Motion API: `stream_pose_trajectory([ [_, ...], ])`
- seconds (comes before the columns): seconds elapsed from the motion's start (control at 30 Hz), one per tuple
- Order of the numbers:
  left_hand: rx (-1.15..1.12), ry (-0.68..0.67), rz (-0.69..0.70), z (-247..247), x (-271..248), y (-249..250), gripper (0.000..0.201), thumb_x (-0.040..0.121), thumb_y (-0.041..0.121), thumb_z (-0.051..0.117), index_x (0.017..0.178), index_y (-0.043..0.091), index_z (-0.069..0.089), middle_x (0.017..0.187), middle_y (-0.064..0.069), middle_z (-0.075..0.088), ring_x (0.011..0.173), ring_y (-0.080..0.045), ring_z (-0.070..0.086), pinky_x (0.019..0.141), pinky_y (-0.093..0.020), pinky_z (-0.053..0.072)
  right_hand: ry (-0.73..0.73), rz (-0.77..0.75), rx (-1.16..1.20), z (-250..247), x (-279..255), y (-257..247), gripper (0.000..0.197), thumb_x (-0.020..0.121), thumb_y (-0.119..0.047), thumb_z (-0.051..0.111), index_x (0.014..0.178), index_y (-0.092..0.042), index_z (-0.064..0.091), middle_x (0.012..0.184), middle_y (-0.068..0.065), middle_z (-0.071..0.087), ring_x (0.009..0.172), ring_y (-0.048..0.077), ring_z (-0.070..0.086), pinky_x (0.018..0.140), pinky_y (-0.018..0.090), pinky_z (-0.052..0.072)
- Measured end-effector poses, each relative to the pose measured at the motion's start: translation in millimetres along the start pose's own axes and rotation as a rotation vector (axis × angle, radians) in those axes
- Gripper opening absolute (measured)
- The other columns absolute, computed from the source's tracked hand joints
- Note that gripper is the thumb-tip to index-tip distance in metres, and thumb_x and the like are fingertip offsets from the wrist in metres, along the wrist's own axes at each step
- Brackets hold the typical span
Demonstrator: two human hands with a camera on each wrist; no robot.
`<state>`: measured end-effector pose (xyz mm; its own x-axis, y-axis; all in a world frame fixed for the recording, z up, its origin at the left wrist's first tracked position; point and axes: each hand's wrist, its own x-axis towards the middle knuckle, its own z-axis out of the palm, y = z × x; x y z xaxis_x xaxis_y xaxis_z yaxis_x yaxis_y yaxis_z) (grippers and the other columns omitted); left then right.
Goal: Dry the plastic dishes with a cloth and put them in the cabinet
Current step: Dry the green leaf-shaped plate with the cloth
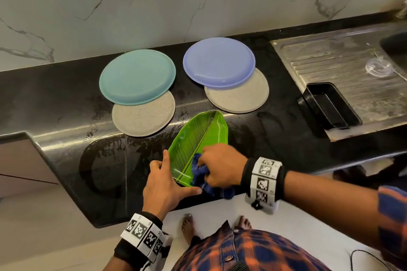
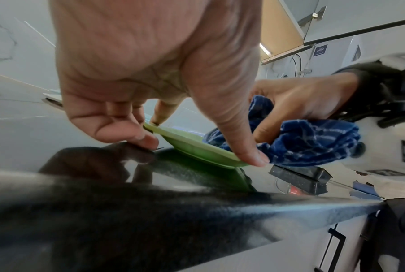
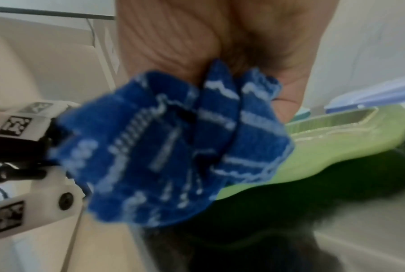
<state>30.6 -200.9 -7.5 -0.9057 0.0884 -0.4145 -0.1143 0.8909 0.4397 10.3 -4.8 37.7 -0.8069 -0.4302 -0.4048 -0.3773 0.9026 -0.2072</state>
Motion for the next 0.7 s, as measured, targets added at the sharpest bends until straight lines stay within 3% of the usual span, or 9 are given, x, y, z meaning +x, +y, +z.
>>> stream_pose_trajectory([
  [0.1,0.001,0.006,0.040,0,1,-3,0.151,0.039,0.078,0.081,0.158,0.028,0.001,0.112,0.005,0.027,0.108,-0.021,0.051,0.074,-0.033,0.049,-0.027,-0.025,0.038,1,7,-12,0.016,0.071,-0.031,0.069,0.079,-0.016,0.067,0.077,0.002,0.058,0.072,0.027,0.059,0.054,0.031,0.039],
  [0.23,-0.118,-0.032,0.094,-4,9,-13,0.141,0.047,0.055,0.093,0.158,0.025,0.011,0.118,0.005,0.033,0.114,-0.017,0.047,0.092,-0.028,0.044,0.062,0.100,0.080,-8,25,19,0.027,0.066,-0.031,0.065,0.092,-0.025,0.071,0.082,-0.001,0.066,0.079,0.026,0.065,0.061,0.029,0.051],
  [0.3,-0.256,-0.041,0.114,-7,16,-29,0.126,0.053,0.037,0.097,0.155,0.029,0.023,0.119,0.004,0.046,0.105,-0.016,0.055,0.093,-0.028,0.046,0.121,0.137,0.127,-12,32,35,0.033,0.069,-0.033,0.065,0.101,-0.028,0.072,0.090,-0.001,0.069,0.086,0.027,0.066,0.072,0.033,0.054],
  [0.37,-0.467,-0.074,0.121,-10,22,-44,0.106,0.061,0.019,0.094,0.149,0.030,0.036,0.114,0.001,0.063,0.090,-0.017,0.063,0.084,-0.028,0.054,0.189,0.162,0.192,-15,40,42,0.037,0.075,-0.035,0.066,0.111,-0.029,0.071,0.100,0.002,0.068,0.096,0.028,0.065,0.082,0.038,0.054],
  [0.47,-0.735,-0.150,0.084,-19,28,-53,0.055,0.084,-0.007,0.070,0.131,0.019,0.060,0.094,0.000,0.074,0.083,-0.015,0.062,0.072,-0.018,0.054,0.265,0.185,0.253,-13,55,35,0.042,0.081,-0.036,0.066,0.121,-0.026,0.068,0.106,0.006,0.063,0.101,0.030,0.061,0.087,0.036,0.051],
  [0.57,-0.755,-0.296,0.024,-32,34,-49,0.031,0.095,-0.006,0.055,0.105,0.018,0.071,0.085,-0.001,0.076,0.083,-0.014,0.067,0.068,-0.016,0.056,0.283,0.141,0.282,-5,66,14,0.043,0.082,-0.035,0.066,0.123,-0.024,0.067,0.102,0.006,0.061,0.096,0.029,0.061,0.083,0.037,0.050],
  [0.7,-0.650,-0.416,-0.046,-49,43,-42,0.021,0.094,-0.007,0.058,0.098,0.006,0.073,0.081,-0.010,0.074,0.067,-0.010,0.069,0.065,-0.019,0.058,0.252,0.055,0.284,7,61,-8,0.047,0.079,-0.030,0.065,0.126,-0.026,0.065,0.102,0.004,0.059,0.095,0.029,0.058,0.076,0.035,0.048],
])
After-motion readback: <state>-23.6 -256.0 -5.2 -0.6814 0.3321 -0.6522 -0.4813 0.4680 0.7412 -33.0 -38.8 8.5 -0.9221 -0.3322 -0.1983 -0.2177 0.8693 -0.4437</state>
